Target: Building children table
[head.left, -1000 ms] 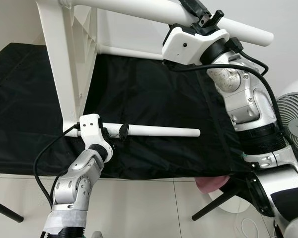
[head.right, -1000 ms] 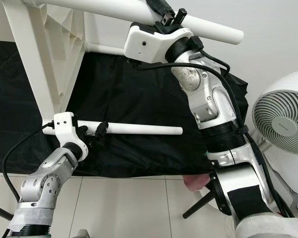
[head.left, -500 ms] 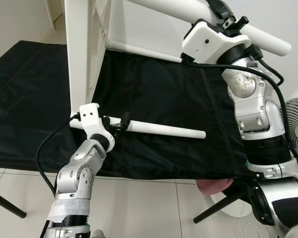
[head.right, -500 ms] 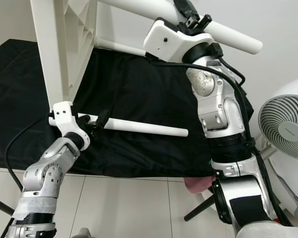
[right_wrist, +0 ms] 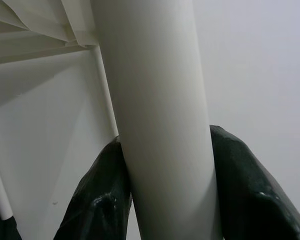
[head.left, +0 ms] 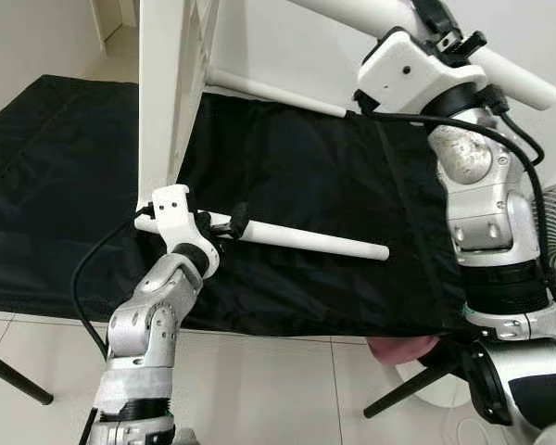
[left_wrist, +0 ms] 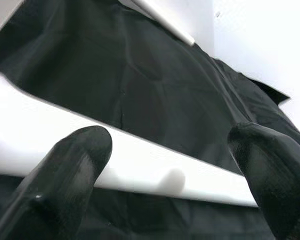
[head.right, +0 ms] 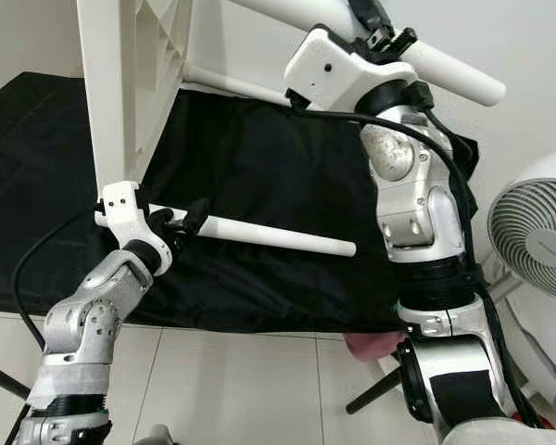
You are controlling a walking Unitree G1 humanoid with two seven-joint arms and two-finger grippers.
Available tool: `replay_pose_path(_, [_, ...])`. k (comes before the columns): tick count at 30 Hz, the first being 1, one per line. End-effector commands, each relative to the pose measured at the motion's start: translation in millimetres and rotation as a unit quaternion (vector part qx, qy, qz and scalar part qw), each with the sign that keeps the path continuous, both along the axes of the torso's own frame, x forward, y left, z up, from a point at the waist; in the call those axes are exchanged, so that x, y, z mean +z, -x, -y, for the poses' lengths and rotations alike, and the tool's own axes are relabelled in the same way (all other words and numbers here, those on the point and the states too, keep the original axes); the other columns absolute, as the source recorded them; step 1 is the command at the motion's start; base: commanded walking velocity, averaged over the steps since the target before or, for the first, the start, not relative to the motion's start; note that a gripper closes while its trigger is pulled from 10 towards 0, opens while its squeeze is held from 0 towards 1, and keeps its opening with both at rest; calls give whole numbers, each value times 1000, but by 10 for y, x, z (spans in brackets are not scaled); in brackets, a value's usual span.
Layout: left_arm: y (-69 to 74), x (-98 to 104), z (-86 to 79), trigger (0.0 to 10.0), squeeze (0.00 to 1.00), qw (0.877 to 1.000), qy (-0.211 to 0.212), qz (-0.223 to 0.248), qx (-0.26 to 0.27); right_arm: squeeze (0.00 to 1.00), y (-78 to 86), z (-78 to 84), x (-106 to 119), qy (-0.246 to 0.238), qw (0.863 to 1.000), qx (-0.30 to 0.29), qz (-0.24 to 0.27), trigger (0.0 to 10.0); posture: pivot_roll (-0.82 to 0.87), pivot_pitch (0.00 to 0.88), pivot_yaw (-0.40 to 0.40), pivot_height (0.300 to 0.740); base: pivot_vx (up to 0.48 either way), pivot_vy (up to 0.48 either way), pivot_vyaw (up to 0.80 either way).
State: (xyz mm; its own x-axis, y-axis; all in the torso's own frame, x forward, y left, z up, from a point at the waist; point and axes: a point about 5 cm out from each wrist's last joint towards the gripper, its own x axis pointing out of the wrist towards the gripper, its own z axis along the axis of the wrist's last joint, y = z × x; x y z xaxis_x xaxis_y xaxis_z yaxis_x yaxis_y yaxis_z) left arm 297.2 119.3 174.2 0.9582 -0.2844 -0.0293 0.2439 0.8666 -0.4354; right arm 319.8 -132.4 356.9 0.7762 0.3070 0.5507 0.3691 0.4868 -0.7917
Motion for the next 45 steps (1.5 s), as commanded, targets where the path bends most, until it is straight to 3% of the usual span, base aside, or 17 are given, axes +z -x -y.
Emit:
replay_pose_path(1, [73,-76,-36,10000,0,997,-13,-54,48,0,38,322,112,-120,992,-37,30,0,-4,29,8,740,0,0,0])
replay_pose_path(7, [189,11,-88,10000,0,998,-22,-51,39,0,18,349,85,-124,991,-43,25,0,11,28,12,740,0,0,0])
replay_pose_path(17, [180,49,-138,10000,0,997,-24,-42,59,0,-3,325,69,-126,991,-42,22,0,17,24,8,740,0,0,0])
replay_pose_path(20, [139,48,-133,10000,0,996,-3,-50,73,0,-9,317,67,-128,991,-41,21,0,14,21,4,740,0,0,0])
replay_pose_path(21, [107,39,-99,10000,733,995,13,-58,75,0,-16,317,68,-130,990,-41,21,0,12,20,4,740,0,0,0])
replay_pose_path(22, [107,39,-99,10000,733,995,13,-58,75,0,-16,317,68,-130,990,-41,21,0,12,20,4,740,0,0,0])
replay_pose_path(23, [61,19,-49,10000,949,994,34,-71,79,0,-26,316,69,-130,990,-42,21,0,10,18,2,740,0,0,0])
replay_pose_path(24, [34,6,-18,10000,1000,993,52,-76,78,0,-30,313,70,-131,990,-41,21,0,8,17,1,740,0,0,0])
replay_pose_path(25, [34,6,-18,10000,1000,993,52,-76,78,0,-30,313,70,-131,990,-41,21,0,8,17,1,740,0,0,0])
replay_pose_path(27, [-26,-72,72,10000,1000,986,109,-105,73,0,-36,301,71,-131,990,-41,20,0,1,14,5,740,0,0,0])
replay_pose_path(32, [-34,-117,101,10000,1000,986,94,-121,68,0,-34,308,76,-132,990,-44,22,0,-1,12,6,740,0,0,0])
replay_pose_path(33, [-33,-138,111,10000,471,985,98,-130,64,0,-32,312,79,-131,990,-46,24,0,-3,10,6,740,0,0,0])
replay_pose_path(34, [-33,-138,111,10000,471,985,98,-130,64,0,-32,312,79,-131,990,-46,24,0,-3,10,6,740,0,0,0])
replay_pose_path(35, [-33,-151,109,10000,0,984,99,-134,66,0,-31,315,82,-132,990,-46,24,0,-6,11,8,740,0,0,0])
replay_pose_path(42, [-231,-56,185,10000,0,969,189,-135,88,0,-35,307,92,-134,990,-43,25,0,-7,9,0,740,0,0,0])
replay_pose_path(45, [-258,-43,194,10000,0,966,201,-133,90,0,-36,305,93,-135,990,-42,25,0,-9,10,-1,740,0,0,0])
